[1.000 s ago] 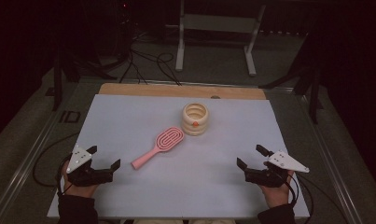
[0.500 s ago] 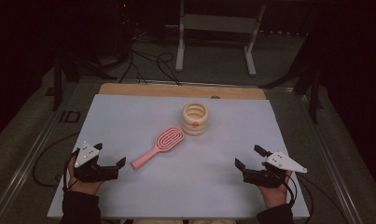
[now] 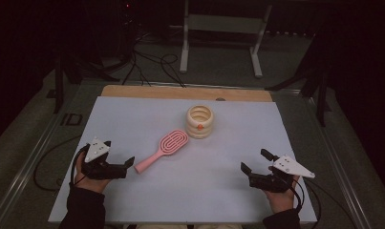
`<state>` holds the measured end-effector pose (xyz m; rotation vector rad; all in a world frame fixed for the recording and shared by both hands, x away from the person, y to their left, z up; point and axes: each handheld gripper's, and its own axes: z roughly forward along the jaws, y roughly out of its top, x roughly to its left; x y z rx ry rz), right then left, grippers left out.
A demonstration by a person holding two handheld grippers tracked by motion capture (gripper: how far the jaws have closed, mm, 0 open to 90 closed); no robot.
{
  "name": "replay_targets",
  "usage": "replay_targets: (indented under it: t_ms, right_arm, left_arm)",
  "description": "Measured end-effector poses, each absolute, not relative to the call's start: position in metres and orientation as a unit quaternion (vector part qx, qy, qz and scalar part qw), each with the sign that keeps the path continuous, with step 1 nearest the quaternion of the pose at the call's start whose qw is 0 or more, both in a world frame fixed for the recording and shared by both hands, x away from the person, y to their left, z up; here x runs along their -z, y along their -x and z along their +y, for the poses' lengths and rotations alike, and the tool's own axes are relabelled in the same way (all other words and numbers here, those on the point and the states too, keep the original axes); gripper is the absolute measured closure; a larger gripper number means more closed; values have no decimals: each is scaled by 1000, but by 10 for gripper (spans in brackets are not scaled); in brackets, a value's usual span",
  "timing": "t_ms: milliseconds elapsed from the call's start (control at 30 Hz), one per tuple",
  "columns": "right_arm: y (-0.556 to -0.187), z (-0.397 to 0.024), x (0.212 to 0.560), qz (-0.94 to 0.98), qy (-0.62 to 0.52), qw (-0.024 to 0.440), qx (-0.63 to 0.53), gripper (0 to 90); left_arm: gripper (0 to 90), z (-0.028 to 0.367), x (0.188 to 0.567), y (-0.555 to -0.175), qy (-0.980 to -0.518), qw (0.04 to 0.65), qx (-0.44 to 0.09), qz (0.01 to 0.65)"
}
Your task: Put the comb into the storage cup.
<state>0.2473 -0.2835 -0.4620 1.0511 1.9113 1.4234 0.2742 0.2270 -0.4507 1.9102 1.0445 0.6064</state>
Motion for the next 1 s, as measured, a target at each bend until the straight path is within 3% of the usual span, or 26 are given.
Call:
replay_targets:
  t_ms: [1000]
  right_arm:
    - [-246, -285, 461, 706, -390, 266, -528, 84]
  left_arm:
    - [7, 194, 436, -307, -810, 366, -225, 398]
